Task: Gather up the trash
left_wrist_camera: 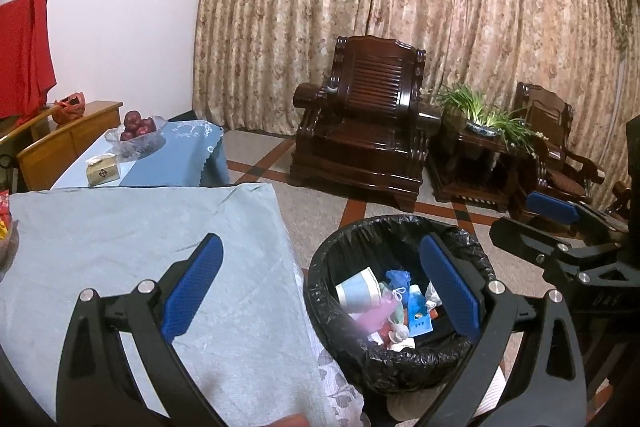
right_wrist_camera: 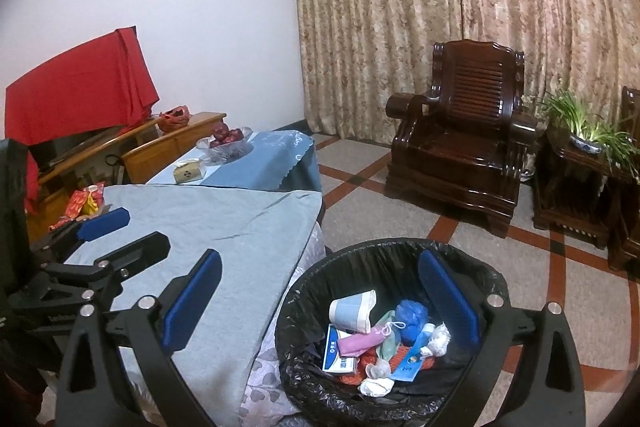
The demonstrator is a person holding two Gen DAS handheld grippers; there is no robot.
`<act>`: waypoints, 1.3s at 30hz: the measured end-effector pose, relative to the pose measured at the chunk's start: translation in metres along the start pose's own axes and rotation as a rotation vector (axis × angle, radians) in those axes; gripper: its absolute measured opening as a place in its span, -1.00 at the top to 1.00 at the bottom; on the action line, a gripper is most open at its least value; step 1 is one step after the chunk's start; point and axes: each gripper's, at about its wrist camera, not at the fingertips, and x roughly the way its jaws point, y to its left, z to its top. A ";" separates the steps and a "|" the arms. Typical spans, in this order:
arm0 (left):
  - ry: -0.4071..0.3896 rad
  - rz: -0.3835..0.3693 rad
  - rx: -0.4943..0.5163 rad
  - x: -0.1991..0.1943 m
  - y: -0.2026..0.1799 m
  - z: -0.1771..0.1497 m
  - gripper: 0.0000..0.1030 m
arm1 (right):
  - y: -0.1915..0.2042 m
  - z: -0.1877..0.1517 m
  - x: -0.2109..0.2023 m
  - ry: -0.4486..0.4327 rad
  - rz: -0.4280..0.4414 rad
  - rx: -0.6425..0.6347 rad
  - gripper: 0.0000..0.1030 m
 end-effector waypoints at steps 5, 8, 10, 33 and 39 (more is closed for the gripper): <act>0.000 -0.001 -0.002 0.000 0.000 -0.001 -0.87 | 0.001 0.000 -0.001 -0.002 0.001 -0.002 -0.88; 0.000 0.000 0.001 0.000 0.000 -0.001 -0.87 | 0.002 0.000 -0.001 -0.002 0.001 -0.004 -0.88; 0.001 -0.001 -0.001 0.000 0.001 -0.001 -0.87 | 0.002 0.000 -0.001 -0.003 0.000 -0.005 -0.88; -0.001 0.002 0.002 -0.002 0.002 -0.001 -0.87 | 0.008 0.002 -0.002 -0.005 0.007 -0.010 -0.88; -0.001 0.002 0.004 -0.002 0.001 -0.001 -0.87 | 0.010 0.003 -0.003 -0.005 0.009 -0.012 -0.88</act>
